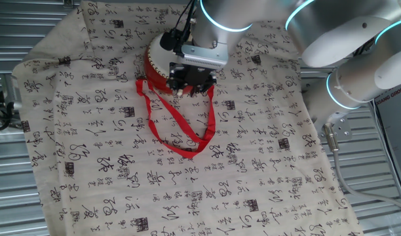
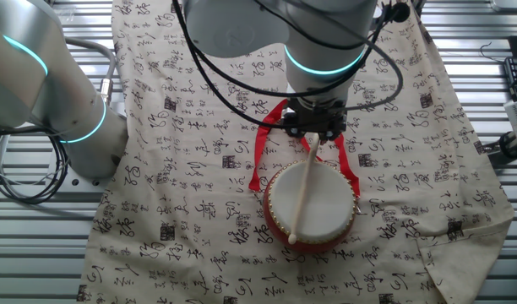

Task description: Play the drum

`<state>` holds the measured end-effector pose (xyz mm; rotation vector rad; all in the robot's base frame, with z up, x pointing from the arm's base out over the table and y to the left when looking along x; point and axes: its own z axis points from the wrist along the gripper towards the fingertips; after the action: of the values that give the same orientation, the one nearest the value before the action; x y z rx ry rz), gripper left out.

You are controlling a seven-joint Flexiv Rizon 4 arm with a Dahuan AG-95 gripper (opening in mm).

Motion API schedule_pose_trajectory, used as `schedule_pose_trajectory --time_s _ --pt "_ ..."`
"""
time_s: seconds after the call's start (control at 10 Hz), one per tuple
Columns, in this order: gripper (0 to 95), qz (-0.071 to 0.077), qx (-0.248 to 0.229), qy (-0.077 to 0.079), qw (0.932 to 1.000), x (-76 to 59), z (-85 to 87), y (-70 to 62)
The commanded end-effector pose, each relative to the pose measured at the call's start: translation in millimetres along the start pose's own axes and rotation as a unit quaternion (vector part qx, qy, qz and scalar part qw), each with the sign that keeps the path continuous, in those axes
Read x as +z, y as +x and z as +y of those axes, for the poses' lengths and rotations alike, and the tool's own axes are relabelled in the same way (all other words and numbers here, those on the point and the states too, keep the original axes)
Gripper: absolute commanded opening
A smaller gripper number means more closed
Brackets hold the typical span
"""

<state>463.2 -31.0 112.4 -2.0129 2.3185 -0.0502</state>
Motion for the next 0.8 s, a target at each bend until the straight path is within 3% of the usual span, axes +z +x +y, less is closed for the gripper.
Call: schedule_pose_trajectory --time_s 0.1,0.2,0.8 --pt "19.0 -0.001 0.002 0.000 1.0000 0.1 -0.2 -0.2" --pt "0.0 0.000 0.004 -0.002 1.0000 0.1 -0.2 -0.2" --pt "0.0 0.002 0.018 -0.006 0.9998 0.0 -0.2 -0.2"
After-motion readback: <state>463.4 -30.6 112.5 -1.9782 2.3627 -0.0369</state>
